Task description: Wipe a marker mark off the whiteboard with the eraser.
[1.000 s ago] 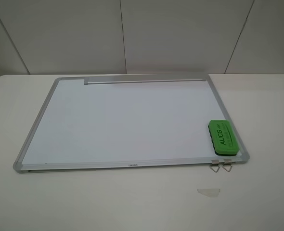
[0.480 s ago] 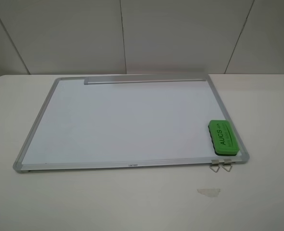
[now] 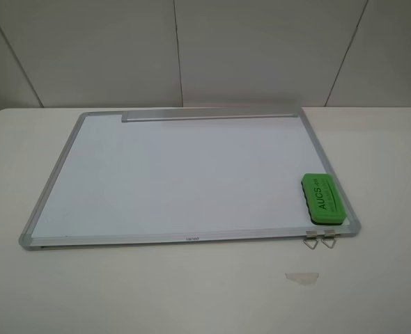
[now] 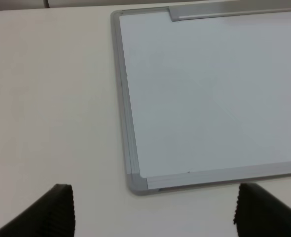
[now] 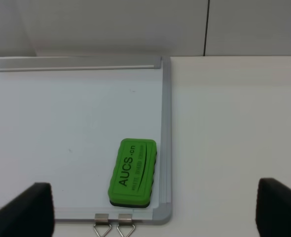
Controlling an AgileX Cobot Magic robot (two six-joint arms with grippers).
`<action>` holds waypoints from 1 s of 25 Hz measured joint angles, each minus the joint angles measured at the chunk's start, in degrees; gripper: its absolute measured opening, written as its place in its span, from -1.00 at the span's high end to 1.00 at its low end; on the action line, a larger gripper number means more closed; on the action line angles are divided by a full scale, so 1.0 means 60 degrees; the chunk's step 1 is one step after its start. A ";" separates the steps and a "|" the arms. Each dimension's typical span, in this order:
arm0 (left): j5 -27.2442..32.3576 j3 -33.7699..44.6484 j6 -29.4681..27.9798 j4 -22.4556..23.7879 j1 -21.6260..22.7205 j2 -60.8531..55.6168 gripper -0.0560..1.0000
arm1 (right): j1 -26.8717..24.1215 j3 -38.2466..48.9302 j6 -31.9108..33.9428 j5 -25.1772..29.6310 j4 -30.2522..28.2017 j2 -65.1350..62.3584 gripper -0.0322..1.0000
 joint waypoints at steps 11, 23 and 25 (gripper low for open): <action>0.0000 0.0000 0.0000 0.0000 0.0000 0.0000 -0.39 | 0.0000 0.0000 0.0000 0.0000 0.0000 0.0000 -0.64; 0.0000 0.0000 0.0000 0.0000 0.0000 0.0000 -0.39 | 0.0000 0.0000 0.0000 0.0000 0.0000 0.0000 -0.64; 0.0000 0.0000 0.0000 0.0000 0.0000 0.0000 -0.39 | 0.0000 0.0000 0.0000 0.0000 0.0000 0.0000 -0.64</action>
